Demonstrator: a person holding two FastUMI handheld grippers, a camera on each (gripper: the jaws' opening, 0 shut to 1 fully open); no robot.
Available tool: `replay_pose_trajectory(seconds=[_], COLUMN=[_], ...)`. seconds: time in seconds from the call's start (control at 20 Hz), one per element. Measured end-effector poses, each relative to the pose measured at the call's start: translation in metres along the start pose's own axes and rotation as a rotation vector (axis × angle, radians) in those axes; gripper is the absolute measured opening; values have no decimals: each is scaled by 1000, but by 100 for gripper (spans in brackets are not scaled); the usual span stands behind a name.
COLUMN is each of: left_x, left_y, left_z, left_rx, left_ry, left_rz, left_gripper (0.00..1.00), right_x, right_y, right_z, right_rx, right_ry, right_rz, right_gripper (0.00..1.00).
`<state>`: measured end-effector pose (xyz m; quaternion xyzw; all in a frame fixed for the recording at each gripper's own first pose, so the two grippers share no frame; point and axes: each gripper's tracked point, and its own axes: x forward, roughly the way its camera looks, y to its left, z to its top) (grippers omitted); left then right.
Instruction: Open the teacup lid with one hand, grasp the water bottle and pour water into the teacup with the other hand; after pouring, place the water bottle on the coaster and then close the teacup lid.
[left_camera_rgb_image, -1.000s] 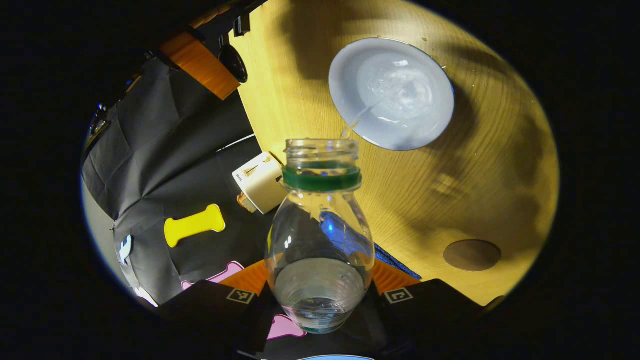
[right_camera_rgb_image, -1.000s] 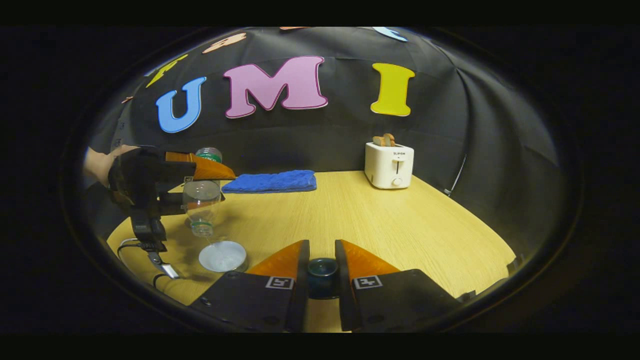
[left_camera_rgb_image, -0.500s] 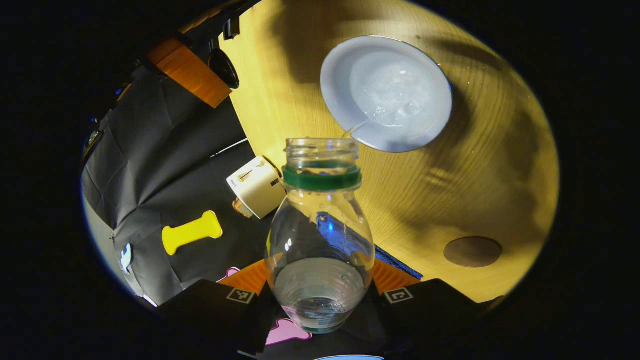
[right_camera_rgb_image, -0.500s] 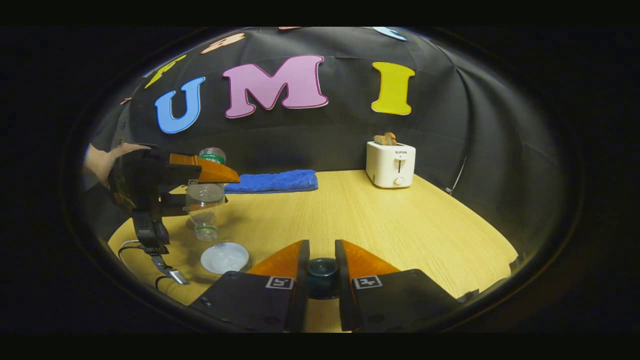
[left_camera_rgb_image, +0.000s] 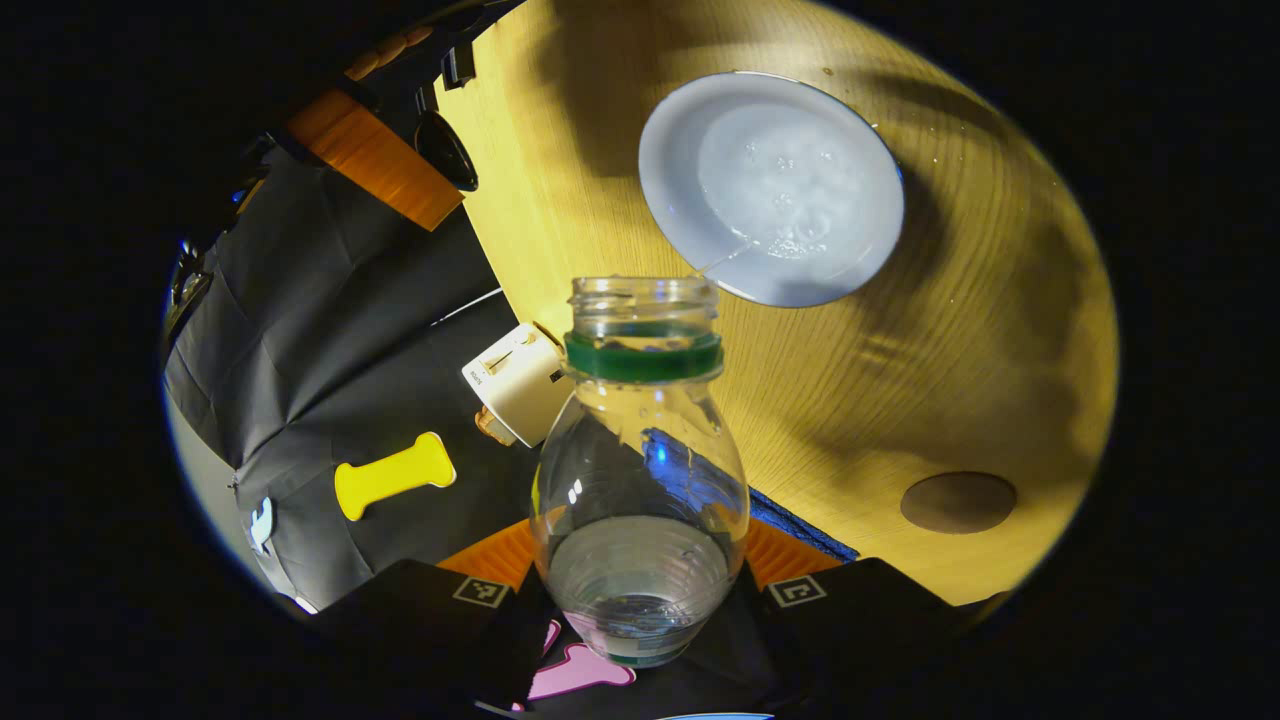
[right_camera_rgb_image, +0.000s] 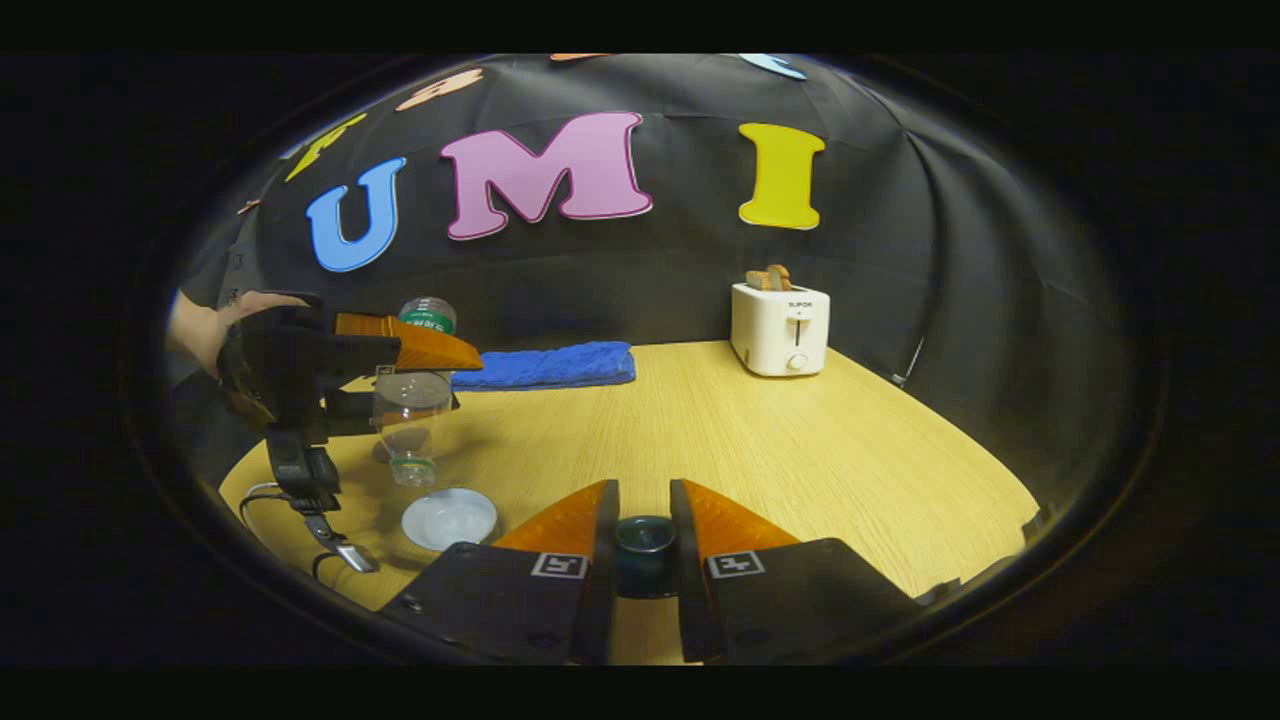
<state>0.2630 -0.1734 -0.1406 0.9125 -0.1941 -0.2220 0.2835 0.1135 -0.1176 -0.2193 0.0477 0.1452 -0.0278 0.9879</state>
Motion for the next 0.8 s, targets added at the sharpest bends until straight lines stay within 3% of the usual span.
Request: replay_pose_trajectory(seconds=[0.3, 0.35, 0.4, 0.45, 0.65, 0.75, 0.8], left_x=[5, 2, 2, 1, -8, -15, -18], left_y=[3, 1, -1, -3, -14, -23, -26], left_z=[2, 1, 0, -1, -4, 0, -1], left_rx=[12, 2, -13, -39, -257, -441, -537], left_ry=[-5, -3, 0, 3, 1, 1, 4], left_rz=[2, -2, -7, -12, -10, -6, -2], left_gripper=[78, 78, 78, 78, 78, 78, 78], right_x=[2, 3, 2, 2, 1, 2, 2], right_y=[0, 1, 1, 2, -1, 0, 2], right_z=[-1, -1, -1, 0, 3, 6, 8], right_rx=[-5, -3, -2, -4, -14, -12, -13], right_ry=[7, 7, 6, 7, 1, 6, 3], right_rz=[7, 9, 11, 13, 13, 17, 22], right_gripper=[34, 23, 34, 34, 34, 34, 28])
